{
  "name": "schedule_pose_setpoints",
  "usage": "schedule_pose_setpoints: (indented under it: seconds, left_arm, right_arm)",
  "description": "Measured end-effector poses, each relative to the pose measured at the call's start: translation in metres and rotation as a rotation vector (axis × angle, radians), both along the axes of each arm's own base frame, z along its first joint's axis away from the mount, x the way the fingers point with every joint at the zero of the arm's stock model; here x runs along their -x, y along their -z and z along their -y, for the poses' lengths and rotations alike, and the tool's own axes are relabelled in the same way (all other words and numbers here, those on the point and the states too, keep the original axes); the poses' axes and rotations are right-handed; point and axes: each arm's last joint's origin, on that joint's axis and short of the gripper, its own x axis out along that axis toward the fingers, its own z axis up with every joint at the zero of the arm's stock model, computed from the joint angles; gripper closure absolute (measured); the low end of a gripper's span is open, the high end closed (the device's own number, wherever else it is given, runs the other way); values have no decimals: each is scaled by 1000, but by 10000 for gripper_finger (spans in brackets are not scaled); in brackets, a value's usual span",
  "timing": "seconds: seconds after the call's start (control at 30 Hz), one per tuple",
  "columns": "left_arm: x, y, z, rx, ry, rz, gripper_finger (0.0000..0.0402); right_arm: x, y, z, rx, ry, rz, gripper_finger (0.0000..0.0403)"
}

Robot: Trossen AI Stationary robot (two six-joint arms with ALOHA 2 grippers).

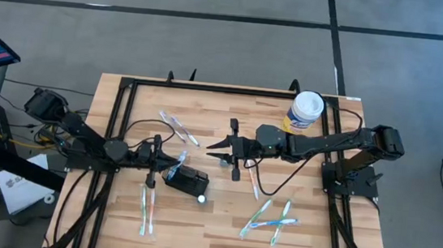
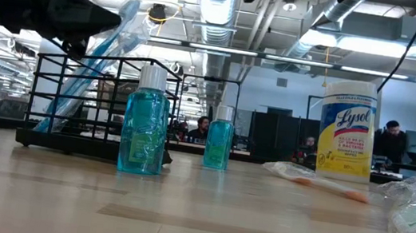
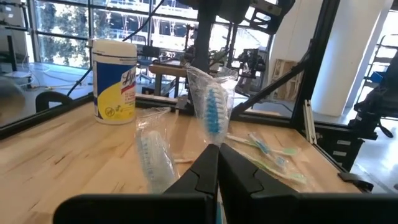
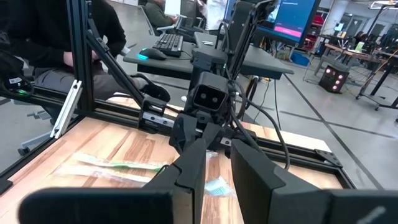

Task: Pick & Place toothbrushing station
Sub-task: Put the left blue toothbrush into the left compartment of the wire organizer

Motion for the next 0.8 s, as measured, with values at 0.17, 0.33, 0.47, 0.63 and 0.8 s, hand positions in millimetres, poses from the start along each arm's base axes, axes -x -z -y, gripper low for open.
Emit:
schedule_pose_setpoints:
  seconds: [0.17, 0.33, 0.47, 0.63, 0.8]
  left_arm:
    - [4, 1, -2, 12, -5, -49, 402]
    - [8, 1, -3, 8, -9, -94, 402]
    - [10, 1, -4, 8, -10, -108, 402]
    - [10, 0, -4, -2, -4, -102, 402]
    - [10, 0, -5, -6, -12, -107, 398]
  right_arm:
    - [0, 0, 0, 0, 0, -1, 336]
    - [0, 0, 0, 0, 0, -1, 336]
    - [0, 0, 0, 0, 0, -1, 336]
    - [0, 0, 0, 0, 0, -1, 336]
    - [0, 0, 0, 0, 0, 0, 336]
